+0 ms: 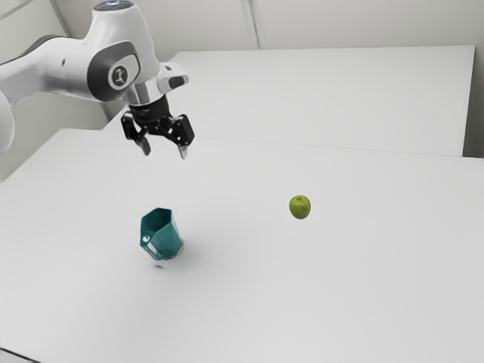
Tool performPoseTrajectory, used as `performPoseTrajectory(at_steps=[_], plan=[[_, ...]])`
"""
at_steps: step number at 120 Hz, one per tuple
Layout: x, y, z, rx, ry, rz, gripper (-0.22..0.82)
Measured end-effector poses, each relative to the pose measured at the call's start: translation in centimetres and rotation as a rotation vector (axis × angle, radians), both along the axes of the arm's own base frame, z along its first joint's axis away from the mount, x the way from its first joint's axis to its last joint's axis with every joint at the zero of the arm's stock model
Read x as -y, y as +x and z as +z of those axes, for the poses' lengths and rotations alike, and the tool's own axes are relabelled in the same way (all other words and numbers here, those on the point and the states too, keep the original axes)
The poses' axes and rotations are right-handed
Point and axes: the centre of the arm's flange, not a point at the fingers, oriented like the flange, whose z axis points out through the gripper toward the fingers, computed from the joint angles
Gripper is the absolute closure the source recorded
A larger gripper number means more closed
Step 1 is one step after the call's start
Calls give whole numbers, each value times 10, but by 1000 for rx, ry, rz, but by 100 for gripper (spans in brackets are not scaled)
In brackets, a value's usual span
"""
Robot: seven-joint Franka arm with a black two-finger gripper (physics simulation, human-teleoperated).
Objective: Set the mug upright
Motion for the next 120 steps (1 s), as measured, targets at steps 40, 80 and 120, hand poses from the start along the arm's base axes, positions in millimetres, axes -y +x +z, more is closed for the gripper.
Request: performPoseTrajectory(at_steps=[40, 80, 120], plan=[[2, 12, 50, 27, -6, 5, 1], [5, 8, 78, 5, -5, 6, 1], [8, 5, 76, -20, -2, 2, 1]])
